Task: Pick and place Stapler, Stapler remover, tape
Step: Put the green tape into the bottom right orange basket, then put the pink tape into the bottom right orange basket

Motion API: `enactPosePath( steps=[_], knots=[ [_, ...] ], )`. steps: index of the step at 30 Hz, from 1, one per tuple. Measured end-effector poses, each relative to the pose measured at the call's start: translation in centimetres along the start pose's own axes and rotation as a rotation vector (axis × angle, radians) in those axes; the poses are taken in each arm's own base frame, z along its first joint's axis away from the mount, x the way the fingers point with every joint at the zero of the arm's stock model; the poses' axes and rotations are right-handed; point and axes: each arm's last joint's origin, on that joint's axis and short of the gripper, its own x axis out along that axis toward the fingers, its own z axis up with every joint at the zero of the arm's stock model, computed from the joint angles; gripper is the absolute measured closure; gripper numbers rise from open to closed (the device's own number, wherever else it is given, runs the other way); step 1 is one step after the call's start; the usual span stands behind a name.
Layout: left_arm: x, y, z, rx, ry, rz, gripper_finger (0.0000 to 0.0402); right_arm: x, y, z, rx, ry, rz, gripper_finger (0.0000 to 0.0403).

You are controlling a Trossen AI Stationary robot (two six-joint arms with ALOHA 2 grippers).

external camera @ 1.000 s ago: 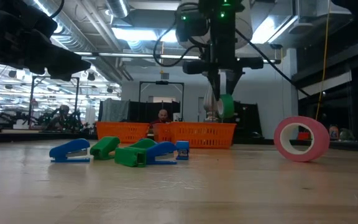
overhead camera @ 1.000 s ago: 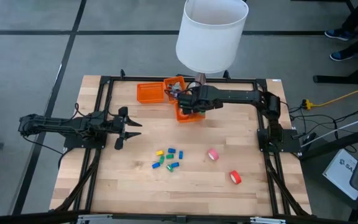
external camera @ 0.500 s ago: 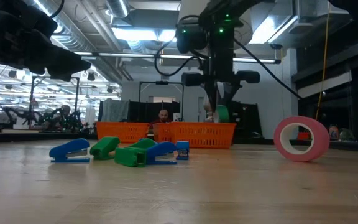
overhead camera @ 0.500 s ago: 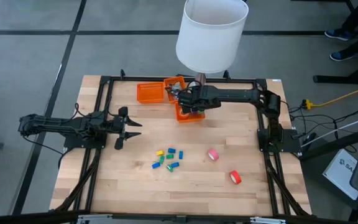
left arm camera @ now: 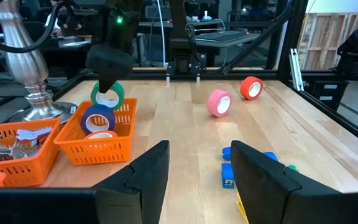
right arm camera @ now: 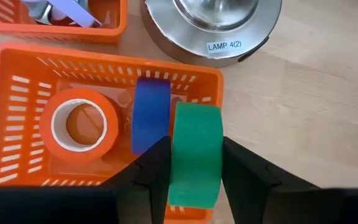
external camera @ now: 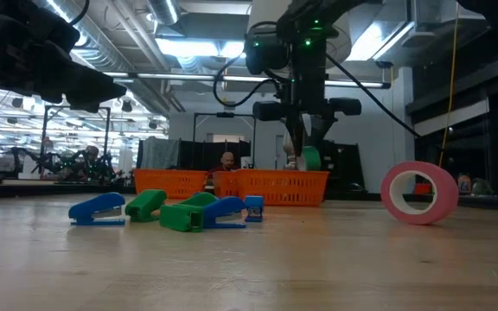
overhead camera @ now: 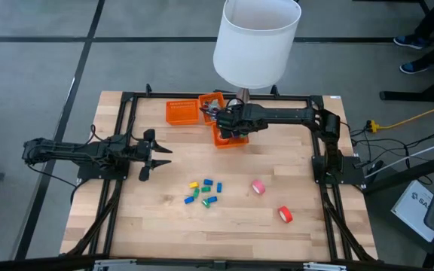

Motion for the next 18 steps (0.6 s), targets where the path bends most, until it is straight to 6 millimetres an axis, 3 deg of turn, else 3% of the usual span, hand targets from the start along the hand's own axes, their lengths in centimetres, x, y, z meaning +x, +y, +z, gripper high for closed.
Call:
enactPosePath(
  steps=[7,18],
  knots=[
    [0.00,0.00,0.00,0.000,0.000,0.000,0.0233,0.00,0.08,0.04,0.000,-0.004,0.008,0.0242],
    [0.00,0.00,0.00,0.000,0.000,0.000,0.0233,-0.14,-0.38,-0.39,0.019,0.057,-0.030,0.0095]
  ],
)
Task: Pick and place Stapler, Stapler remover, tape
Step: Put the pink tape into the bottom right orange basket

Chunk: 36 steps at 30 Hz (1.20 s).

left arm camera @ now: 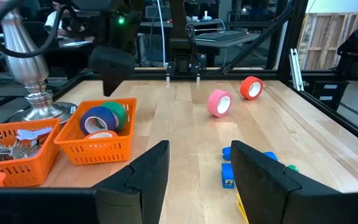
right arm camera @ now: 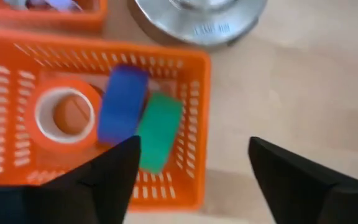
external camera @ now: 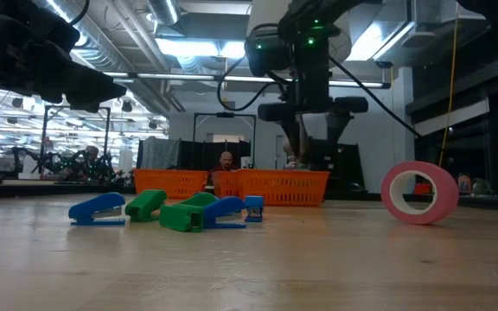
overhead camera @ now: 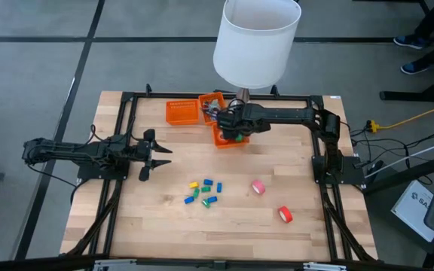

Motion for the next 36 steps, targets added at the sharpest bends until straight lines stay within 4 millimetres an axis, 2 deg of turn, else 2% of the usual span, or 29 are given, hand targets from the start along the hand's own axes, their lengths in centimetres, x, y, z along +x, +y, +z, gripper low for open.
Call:
enactPosePath(
  steps=[4,7,13,25,29,36],
  knots=[
    [0.0,0.0,0.0,0.000,0.000,0.000,0.0233,-0.7,-0.1,-0.9,-0.002,0.091,-0.010,0.0054],
    [0.0,0.0,0.0,0.000,0.000,0.000,0.0233,-1.5,0.2,-2.0,-0.034,0.134,-0.003,0.0040],
    [0.0,0.0,0.0,0.000,0.000,0.000,0.0233,-3.1,1.0,-5.0,-0.129,0.163,-0.003,0.0042],
    [0.0,0.0,0.0,0.000,0.000,0.000,0.0233,-5.9,1.6,-12.9,-0.354,0.234,-0.008,0.0044],
    [0.0,0.0,0.0,0.000,0.000,0.000,0.0233,-6.1,1.6,-15.5,-0.424,0.230,-0.009,0.0044],
    [0.0,0.0,0.0,0.000,0.000,0.000,0.0233,-5.1,1.2,-19.1,-0.488,0.333,0.003,0.0044]
  ],
)
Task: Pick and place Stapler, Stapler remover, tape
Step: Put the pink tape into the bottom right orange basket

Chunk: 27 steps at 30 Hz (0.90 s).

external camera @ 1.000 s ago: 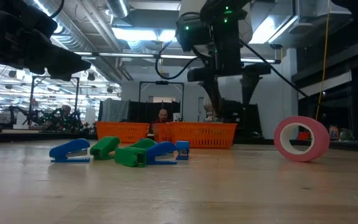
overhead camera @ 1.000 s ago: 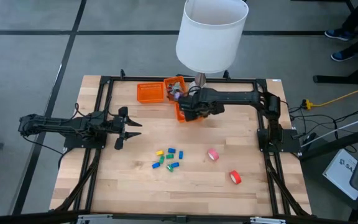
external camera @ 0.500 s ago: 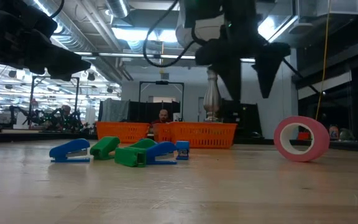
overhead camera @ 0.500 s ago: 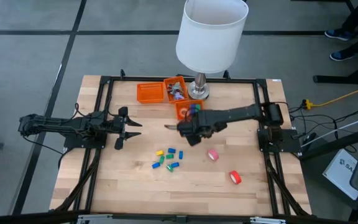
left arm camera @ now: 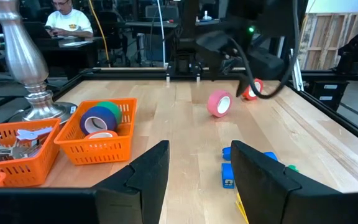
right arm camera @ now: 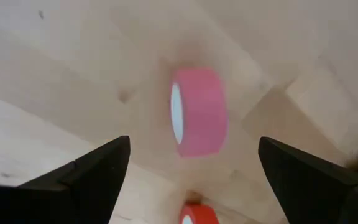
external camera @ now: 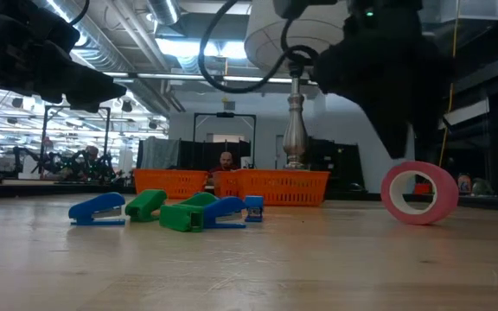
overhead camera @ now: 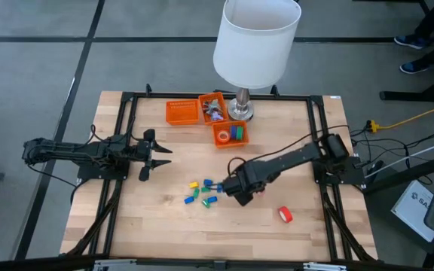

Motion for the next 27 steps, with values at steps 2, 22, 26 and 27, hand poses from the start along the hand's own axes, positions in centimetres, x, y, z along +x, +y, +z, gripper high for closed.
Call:
enactPosePath(
  steps=[2,22,26,27],
  knots=[
    [0.0,0.0,0.0,0.000,0.001,0.000,0.0233,0.6,0.3,-0.6,0.000,0.001,0.002,0.0044],
    [0.0,0.0,0.0,0.000,0.001,0.000,0.0233,5.2,0.2,-0.3,0.103,-0.062,0.022,0.0051],
    [0.0,0.0,0.0,0.000,0.001,0.000,0.0233,4.5,0.4,-0.1,0.102,-0.095,0.036,0.0092],
    [0.0,0.0,0.0,0.000,0.000,0.000,0.0233,4.4,0.5,0.0,0.102,-0.103,0.037,0.0108]
  ],
)
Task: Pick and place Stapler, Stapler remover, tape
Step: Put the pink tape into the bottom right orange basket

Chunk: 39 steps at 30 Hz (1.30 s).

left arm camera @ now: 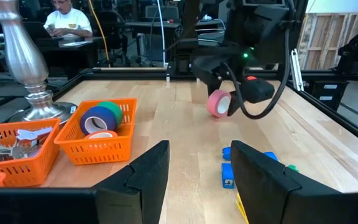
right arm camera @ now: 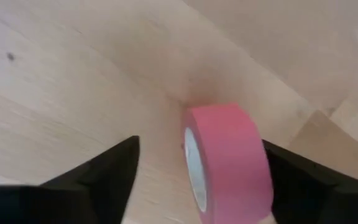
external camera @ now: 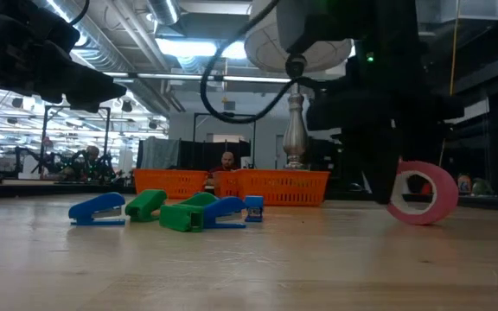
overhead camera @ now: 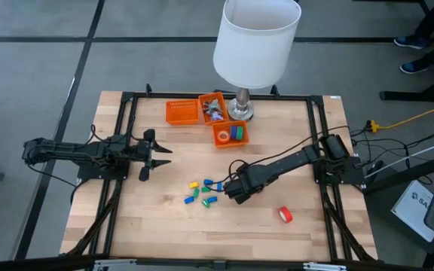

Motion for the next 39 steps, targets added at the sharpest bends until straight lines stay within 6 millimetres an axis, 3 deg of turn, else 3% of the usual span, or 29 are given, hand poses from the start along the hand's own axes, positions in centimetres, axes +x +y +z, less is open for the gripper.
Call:
enactPosePath(
  steps=[9,19,27,39],
  knots=[
    [0.0,0.0,0.0,0.000,0.001,0.000,0.0233,-0.1,0.2,1.1,0.035,-0.026,0.040,0.0302],
    [0.0,0.0,0.0,0.000,0.000,0.000,0.0233,-0.3,0.5,4.1,0.114,-0.056,0.156,0.0297],
    [0.0,0.0,0.0,0.000,0.001,0.000,0.0233,-2.7,0.9,6.2,0.114,-0.109,0.227,0.0297],
    [0.0,0.0,0.0,0.000,0.000,0.000,0.0233,-6.3,1.2,7.7,0.136,-0.296,0.241,0.0297]
  ],
)
